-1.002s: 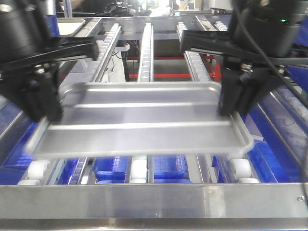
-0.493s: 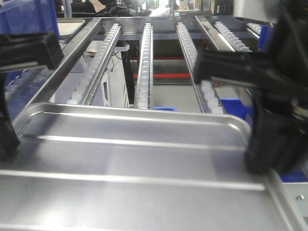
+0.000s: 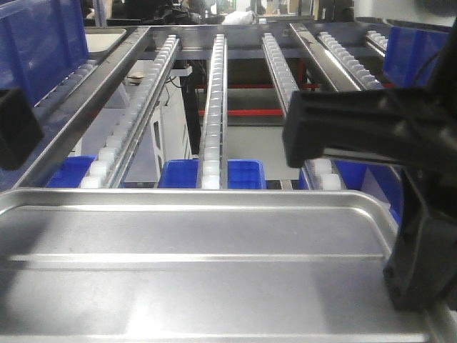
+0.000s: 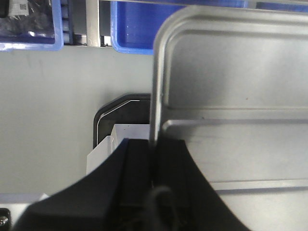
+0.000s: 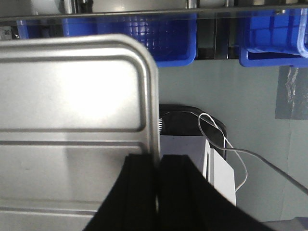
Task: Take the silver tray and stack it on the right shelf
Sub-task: 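Lift the silver tray off the rollers with both grippers, then hold the tray in both grippers while the base turns away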
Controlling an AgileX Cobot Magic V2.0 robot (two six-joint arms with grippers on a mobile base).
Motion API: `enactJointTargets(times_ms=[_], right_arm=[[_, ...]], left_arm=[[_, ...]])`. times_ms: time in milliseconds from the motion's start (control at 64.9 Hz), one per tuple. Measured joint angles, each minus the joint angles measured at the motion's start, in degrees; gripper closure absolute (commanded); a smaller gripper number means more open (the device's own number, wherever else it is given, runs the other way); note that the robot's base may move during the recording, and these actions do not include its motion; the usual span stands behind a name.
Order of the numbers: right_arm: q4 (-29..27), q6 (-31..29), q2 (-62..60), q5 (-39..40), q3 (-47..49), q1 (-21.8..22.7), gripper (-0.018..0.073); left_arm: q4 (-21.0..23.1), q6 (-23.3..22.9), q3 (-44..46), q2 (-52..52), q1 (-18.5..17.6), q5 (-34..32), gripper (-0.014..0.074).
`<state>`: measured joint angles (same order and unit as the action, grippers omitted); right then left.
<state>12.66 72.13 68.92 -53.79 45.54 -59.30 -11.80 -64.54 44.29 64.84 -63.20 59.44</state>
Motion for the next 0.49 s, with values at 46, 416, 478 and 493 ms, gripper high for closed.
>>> enactJointTargets(times_ms=[46, 416, 478, 493], right_arm=[[0.12, 0.13, 0.00, 0.00, 0.00, 0.00, 0.0502], [0.23, 0.50, 0.00, 0.31, 0.00, 0.00, 0.0502], [0.23, 0.50, 0.00, 0.31, 0.00, 0.00, 0.0502], [0.23, 0.50, 0.00, 0.31, 0.00, 0.00, 0.0502]], left_arm=[[-0.14, 0.00, 0.00, -0.02, 0.00, 0.09, 0.0696], [-1.05, 0.43, 0.00, -0.02, -0.04, 0.22, 0.0696], [-1.05, 0.50, 0.00, -0.02, -0.04, 0.22, 0.0696], [-1.15, 0.50, 0.00, -0.02, -0.04, 0.22, 0.0696]])
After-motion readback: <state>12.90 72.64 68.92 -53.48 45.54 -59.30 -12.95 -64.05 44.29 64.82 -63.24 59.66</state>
